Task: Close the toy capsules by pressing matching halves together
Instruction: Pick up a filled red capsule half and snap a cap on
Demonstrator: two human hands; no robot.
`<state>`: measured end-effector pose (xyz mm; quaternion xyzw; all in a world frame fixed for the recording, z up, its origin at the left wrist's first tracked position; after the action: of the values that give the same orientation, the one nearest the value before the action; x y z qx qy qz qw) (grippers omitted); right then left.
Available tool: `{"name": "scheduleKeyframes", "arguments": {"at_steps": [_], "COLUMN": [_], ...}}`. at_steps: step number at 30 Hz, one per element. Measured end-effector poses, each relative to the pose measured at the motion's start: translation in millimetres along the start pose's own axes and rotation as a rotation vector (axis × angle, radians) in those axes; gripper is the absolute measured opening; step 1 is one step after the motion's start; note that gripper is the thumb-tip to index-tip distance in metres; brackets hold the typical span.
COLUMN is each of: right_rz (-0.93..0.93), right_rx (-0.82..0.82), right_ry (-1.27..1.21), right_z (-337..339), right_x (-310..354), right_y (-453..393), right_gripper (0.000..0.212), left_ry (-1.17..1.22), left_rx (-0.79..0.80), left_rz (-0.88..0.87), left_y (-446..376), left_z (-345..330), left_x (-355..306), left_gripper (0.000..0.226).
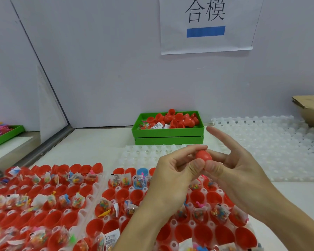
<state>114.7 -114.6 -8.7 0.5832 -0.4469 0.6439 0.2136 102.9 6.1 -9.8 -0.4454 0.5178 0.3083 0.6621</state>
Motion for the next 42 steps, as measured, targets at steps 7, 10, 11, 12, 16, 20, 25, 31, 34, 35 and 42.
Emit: {"name": "scheduleKeyframes", "arguments": {"at_steps": [7,10,11,12,16,20,25,31,34,35,42], "right_rz": [0.026,0.005,-0.01,-0.02,-0.028,-0.009,0.037,0.034,-0.022,-0.048,-0.168], "right_rx": [-0.176,-0.211,-0.211,-0.192,-0.13,-0.174,-0.159,-0.054,-0.109,-0.129,-0.081], "right_ry": [0.247,0.451,0.483,0.464,0.304,0.293,0.276,0.136,0.088,0.094,-0.05], "right_z": [7,5,4,3,-9,-12,-13,-7,-1,2,-12], "right_x": [10,16,16,15,3,0,5,5,0,-2,-12], "right_y": [4,5,6,5,3,3,5,1,1,3,1], "right_gripper": [0.047,0.047,0.049,0.05,0.033,0.029,0.029,0.05,0.057,0.056,0.04], "left_ry": [0.011,0.012,0.021,0.036,0.003,-0.064,-0.074,-0.019,-0.043,-0.054,-0.519], "left_rx": [-0.025,-0.055,-0.06,-0.058,-0.081,-0.157,-0.179,-0.137,-0.226,-0.264,-0.378], "left_rz": [-0.054,-0.058,-0.054,-0.053,-0.057,-0.065,-0.067,-0.106,-0.128,-0.142,-0.184], "left_y": [-2,-2,-2,-2,-1,1,5,4,8,10,16], "left_z": [2,5,5,3,-6,-5,-5,-3,12,17,28], "left_x": [-2,-1,1,1,2,1,-3,-13,-19,-21,-34], "left_gripper": [0.037,0.032,0.031,0.029,0.031,0.032,0.029,0.023,0.032,0.038,0.043]}}
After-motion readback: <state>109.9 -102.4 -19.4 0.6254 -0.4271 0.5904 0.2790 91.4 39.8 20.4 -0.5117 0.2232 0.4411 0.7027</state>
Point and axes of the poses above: each hand's wrist, its own y-axis away from the middle knuckle, its own z-axis out of the back of the hand, x = y × z, the point moved 8 cm from there along -y, towards the middle knuckle, and after that the axes turned 13 degrees about x, right-handed, at the moved point
